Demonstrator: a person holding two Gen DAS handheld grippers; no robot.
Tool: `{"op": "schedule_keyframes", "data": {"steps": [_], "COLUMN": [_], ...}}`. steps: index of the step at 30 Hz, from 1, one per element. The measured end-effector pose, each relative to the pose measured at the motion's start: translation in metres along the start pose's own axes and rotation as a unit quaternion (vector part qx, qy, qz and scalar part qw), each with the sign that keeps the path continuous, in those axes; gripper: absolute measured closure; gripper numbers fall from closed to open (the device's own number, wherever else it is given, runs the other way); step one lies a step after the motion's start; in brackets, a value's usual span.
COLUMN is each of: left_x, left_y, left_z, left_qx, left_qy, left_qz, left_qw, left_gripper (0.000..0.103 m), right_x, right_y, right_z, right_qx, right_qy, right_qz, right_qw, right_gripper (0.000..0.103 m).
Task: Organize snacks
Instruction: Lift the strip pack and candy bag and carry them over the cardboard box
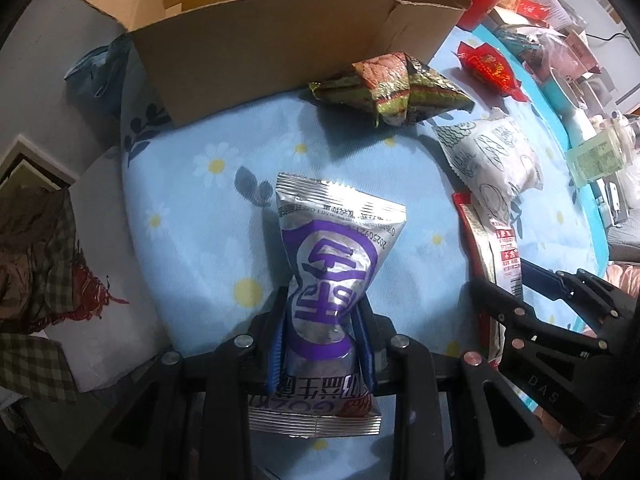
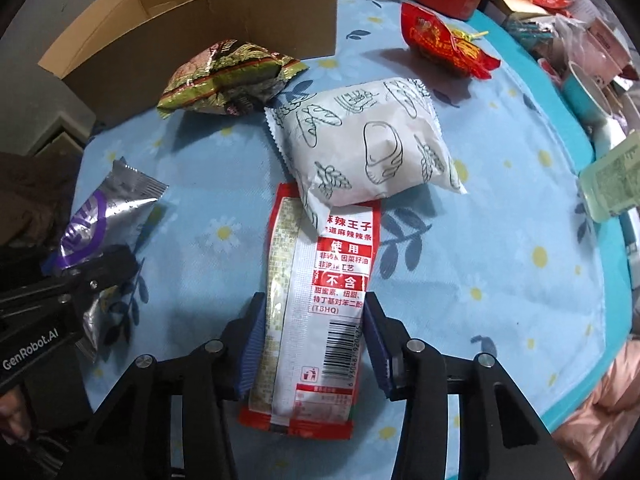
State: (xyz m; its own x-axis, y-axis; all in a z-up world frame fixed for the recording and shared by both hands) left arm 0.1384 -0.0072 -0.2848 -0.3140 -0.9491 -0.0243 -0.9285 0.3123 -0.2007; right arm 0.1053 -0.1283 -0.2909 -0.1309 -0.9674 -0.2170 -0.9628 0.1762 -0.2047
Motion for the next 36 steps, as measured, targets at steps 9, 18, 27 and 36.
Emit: {"op": "schedule_keyframes", "data": {"steps": [9, 18, 27, 36], "left_x": [0.005, 0.008, 0.006, 0.001], "left_y": [0.012, 0.023, 0.021, 0.000], "left_z": [-0.020, -0.044, -0.080, -0.123], "left_qx": [0.016, 0.033, 0.065, 0.118], "left_qy": [0.007, 0.018, 0.030, 0.036], "left_qz": [0.007, 0.014, 0.015, 0.014], "left_qw": [0.9998, 0.9992, 0.9973, 0.9923], "left_gripper": [0.075, 0.077, 0.077, 0.077], "right_x": [-0.014, -0.036, -0.045, -0.061], "right_y": [0.012, 0.022, 0.025, 0.011], "right_z": [-0.016, -0.045, -0.085, -0.123], "right_qx": [0.009, 0.034, 0.060, 0.097], "right_qy": [-0.047, -0.058, -0.066, -0.075], "right_qz": [-0.016, -0.021, -0.027, -0.041], "right_qw": [0.999, 0.997, 0.996, 0.992], "right_gripper": [0.058, 0.059, 0.059, 0.059]}}
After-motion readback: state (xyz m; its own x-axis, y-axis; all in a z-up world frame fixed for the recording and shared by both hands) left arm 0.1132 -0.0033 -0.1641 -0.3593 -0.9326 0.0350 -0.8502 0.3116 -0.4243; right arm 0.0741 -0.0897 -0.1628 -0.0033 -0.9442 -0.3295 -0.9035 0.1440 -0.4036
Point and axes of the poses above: each gripper's, at about its wrist camera, not at the fingertips, and z roughly the way its jaws point, x to its right, y to its underside, the point moved 7 cm from there along z, roughly the way its jaws point, and after that the axes turned 10 degrees about -y, right-handed, at the moved point
